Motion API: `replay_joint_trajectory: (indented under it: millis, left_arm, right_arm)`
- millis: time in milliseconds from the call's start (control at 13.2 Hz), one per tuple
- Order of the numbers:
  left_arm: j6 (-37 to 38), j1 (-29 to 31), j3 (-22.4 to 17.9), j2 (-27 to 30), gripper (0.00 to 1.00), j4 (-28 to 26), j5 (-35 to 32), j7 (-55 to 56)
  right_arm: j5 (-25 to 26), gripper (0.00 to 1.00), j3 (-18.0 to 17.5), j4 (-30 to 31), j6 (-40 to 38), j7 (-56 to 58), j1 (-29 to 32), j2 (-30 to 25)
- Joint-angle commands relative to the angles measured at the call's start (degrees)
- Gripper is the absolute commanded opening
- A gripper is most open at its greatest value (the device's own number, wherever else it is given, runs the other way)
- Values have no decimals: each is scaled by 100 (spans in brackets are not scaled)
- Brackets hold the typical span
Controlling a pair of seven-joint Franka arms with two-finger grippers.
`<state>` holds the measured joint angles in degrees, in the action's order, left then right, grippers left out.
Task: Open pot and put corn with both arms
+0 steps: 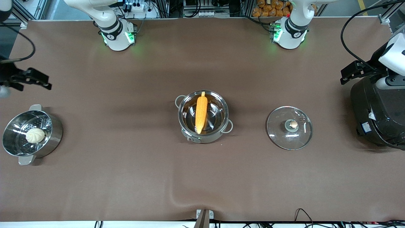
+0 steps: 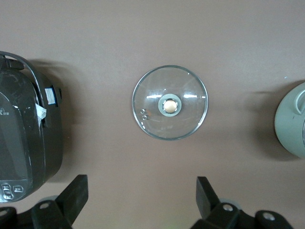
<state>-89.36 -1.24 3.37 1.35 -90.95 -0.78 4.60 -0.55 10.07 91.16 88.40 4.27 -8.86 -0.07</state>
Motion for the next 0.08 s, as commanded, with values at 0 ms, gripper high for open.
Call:
replay_joint_trajectory:
  millis: [0]
  left_arm:
    - [147, 63, 58, 41, 100, 77, -115, -47]
  right_arm:
    - [46, 100, 4, 500, 187, 188, -89, -397]
